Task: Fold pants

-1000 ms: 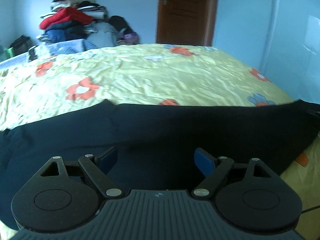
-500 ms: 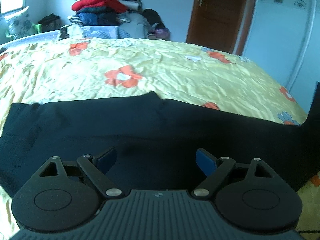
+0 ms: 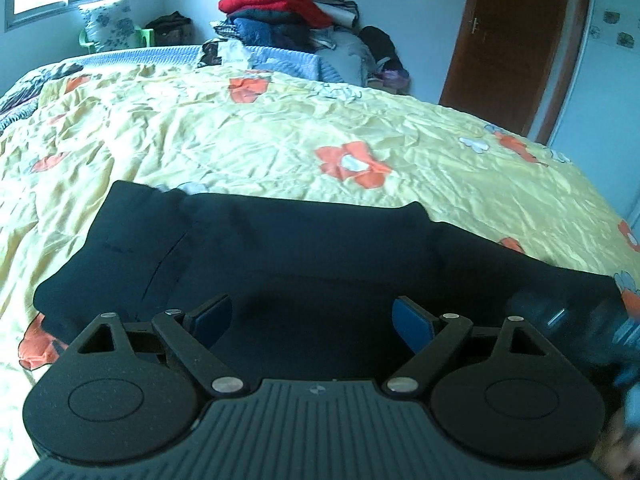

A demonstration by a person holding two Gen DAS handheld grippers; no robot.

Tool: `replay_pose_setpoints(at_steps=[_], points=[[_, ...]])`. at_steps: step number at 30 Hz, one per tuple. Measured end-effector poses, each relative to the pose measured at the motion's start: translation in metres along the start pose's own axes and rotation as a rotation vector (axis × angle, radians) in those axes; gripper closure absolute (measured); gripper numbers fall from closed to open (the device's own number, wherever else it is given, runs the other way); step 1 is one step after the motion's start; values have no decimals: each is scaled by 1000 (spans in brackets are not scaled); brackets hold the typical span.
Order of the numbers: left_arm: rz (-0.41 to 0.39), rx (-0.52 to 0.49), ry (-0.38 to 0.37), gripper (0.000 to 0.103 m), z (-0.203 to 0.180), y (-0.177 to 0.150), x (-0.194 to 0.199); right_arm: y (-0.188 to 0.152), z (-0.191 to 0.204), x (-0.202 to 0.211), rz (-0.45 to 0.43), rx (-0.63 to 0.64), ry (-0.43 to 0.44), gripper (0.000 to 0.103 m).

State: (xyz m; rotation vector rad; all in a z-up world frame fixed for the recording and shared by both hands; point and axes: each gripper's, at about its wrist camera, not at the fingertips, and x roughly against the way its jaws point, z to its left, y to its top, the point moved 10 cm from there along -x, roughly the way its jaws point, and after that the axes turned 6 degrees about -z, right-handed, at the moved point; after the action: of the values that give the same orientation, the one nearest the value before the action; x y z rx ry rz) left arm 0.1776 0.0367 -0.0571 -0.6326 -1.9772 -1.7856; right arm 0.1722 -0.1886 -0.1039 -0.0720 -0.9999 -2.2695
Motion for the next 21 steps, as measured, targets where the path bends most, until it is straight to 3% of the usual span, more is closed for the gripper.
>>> replay_pose_setpoints(at_steps=[2, 3, 4, 6, 8, 9, 12, 16, 18, 21], points=[[5, 8, 4, 12, 3, 0, -1, -18, 6, -17, 94, 97, -67, 85], [7, 11, 6, 12, 3, -1, -2, -23, 14, -15, 93, 144, -79, 82], [9, 14, 9, 11, 4, 0, -2, -25, 22, -11, 105, 191, -78, 73], [15, 22, 16, 11, 4, 1, -4, -26, 43, 4, 129, 256, 6, 62], [15, 35, 2, 11, -2, 5, -6, -14, 52, 31, 71, 276, 63, 62], [19, 39, -13, 10, -7, 7, -7, -7, 49, 43, 36, 291, 40, 62], [32, 22, -97, 7, -37, 13, -13, 27, 7, 66, -62, 318, -174, 50], [72, -174, -138, 4, -83, -6, -25, 27, -49, 75, -14, 269, -348, 42], [75, -283, -83, 8, -94, -22, -26, 21, -51, 85, -51, 246, -335, 41], [-64, -414, -10, 5, -108, -27, -9, 32, -49, 90, -118, 207, -296, 41]])
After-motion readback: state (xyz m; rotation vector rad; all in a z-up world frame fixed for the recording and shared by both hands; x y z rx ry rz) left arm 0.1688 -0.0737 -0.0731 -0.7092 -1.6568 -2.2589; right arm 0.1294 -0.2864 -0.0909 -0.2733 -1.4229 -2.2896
